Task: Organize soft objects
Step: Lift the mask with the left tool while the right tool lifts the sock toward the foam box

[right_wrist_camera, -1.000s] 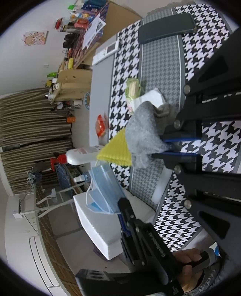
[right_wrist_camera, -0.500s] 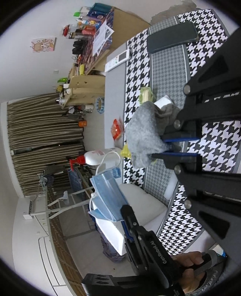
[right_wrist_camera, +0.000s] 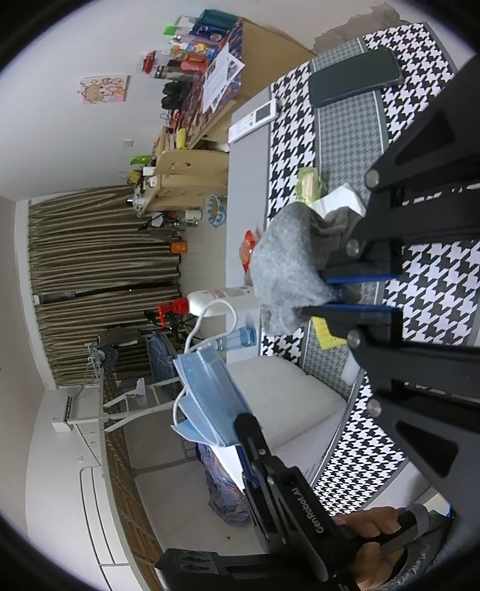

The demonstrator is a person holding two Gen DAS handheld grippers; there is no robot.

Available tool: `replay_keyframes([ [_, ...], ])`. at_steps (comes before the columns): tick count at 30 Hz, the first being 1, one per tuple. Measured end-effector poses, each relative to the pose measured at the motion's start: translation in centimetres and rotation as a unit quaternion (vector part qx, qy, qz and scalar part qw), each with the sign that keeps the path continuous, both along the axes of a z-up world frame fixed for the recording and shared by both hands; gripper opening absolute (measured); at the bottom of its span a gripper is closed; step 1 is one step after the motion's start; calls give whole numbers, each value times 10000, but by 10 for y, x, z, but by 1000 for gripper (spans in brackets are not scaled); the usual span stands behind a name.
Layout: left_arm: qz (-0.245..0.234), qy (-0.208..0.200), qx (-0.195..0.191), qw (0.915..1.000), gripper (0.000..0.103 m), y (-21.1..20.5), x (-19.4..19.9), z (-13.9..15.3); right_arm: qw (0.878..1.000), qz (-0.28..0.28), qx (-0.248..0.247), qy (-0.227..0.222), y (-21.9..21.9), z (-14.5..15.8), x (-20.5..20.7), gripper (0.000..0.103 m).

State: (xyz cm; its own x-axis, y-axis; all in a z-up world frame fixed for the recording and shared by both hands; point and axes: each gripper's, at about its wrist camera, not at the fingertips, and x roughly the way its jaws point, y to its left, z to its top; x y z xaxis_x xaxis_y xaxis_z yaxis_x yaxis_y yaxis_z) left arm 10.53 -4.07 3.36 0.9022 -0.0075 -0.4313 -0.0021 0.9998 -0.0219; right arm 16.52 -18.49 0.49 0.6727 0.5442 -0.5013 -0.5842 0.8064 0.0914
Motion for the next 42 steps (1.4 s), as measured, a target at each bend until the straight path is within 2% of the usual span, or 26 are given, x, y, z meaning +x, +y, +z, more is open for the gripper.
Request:
replay_keyframes([
  [20, 97, -309, -10, 9995, 15, 31, -8, 19, 9993, 165, 148, -306, 31, 15, -4, 12],
  [42, 780, -362, 75, 9963, 15, 78, 2, 28, 9968, 624, 282, -417, 67, 24, 3, 12],
])
